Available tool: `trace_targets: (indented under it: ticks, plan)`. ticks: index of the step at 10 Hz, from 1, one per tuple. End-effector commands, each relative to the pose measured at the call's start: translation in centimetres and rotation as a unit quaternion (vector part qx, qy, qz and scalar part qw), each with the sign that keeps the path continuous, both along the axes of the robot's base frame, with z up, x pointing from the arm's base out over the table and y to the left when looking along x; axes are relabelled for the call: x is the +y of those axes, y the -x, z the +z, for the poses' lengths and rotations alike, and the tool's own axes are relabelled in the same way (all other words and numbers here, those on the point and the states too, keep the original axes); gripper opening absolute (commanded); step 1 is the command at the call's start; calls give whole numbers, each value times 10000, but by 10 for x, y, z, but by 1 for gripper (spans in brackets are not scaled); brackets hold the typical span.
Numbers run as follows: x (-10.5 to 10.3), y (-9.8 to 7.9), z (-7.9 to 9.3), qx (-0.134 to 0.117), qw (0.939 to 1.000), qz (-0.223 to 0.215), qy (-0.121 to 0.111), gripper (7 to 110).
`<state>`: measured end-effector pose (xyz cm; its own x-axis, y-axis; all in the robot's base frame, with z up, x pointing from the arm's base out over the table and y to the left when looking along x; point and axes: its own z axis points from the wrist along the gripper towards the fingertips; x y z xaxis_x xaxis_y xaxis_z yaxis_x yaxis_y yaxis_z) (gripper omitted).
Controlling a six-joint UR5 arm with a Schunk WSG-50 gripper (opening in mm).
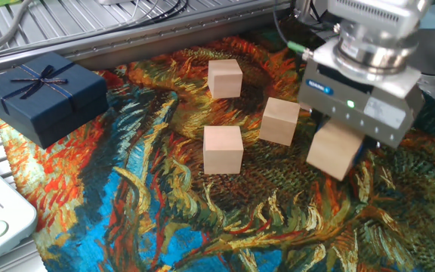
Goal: Stack the blocks in a vertical line of five
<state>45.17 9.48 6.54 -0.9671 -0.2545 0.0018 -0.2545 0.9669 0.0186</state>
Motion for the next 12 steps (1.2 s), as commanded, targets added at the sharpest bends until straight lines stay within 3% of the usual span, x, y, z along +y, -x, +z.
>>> trace_targets:
  ticks: [1, 5, 7, 10, 12]
  plan:
    - [-20, 4, 23, 66, 9995, 291, -126, 7]
    - [-57, 8, 35, 73, 9976, 688, 92, 7]
    - [-69, 8, 34, 83, 9927, 1167, 301, 7]
    - [-66, 14, 31, 244, 9795, 1981, 268, 7]
    - [-57, 15, 30, 213, 9830, 1820, 75, 7]
